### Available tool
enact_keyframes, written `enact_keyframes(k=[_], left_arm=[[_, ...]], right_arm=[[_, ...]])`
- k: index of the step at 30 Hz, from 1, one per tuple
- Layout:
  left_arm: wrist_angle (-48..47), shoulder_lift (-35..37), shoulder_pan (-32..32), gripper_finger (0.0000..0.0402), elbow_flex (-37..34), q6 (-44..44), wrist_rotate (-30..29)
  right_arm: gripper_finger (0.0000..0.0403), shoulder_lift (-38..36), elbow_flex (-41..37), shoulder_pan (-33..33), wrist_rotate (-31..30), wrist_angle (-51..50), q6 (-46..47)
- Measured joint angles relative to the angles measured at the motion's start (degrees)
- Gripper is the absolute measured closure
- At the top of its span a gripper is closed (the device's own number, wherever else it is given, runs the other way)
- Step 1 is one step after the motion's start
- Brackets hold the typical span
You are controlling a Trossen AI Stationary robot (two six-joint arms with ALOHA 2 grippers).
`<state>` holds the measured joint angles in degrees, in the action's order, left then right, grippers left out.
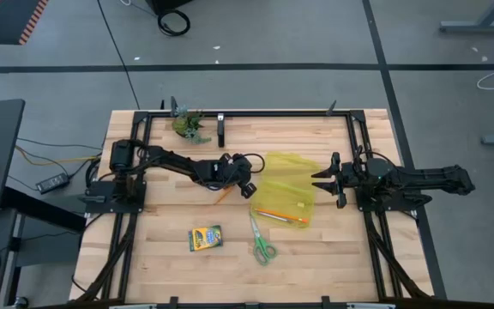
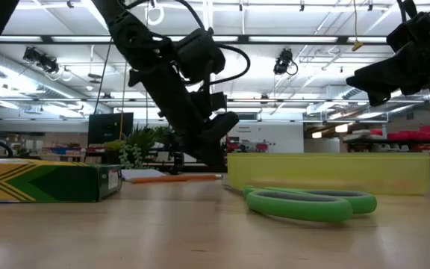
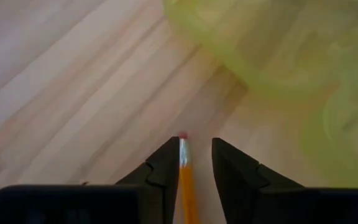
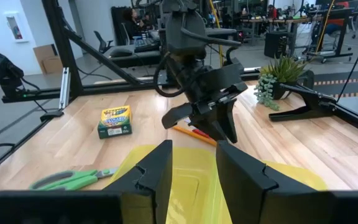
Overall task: Pack school essentials
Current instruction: Put the orange pencil into the yellow supply box
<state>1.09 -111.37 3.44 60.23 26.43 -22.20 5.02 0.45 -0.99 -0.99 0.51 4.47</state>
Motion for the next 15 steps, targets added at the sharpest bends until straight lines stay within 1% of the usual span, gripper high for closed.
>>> enact_keyframes(k=[5,9,12,15], left_arm=[[2.63,-2.49,0.92,0.0273,0.11,-0.12,0.07],[3.63,-4.15,1.19,0.0265,0.24,0.15,0.03],[3.82,-5.26,1.19,0.028,0.31,0.25,1.43],[3.49,-5.95,0.55,0.0319,0.41,0.88,1.95]], right_arm=[[0.0272,0.0,0.0,0.0,0.02,-0.07,0.0],[0.0272,0.09,0.0,0.0,0.02,-0.02,-0.01],[0.0272,0.13,0.0,0.0,0.02,-0.09,-0.02],[0.0272,0.13,0.0,-0.01,0.0,-0.06,0.0]])
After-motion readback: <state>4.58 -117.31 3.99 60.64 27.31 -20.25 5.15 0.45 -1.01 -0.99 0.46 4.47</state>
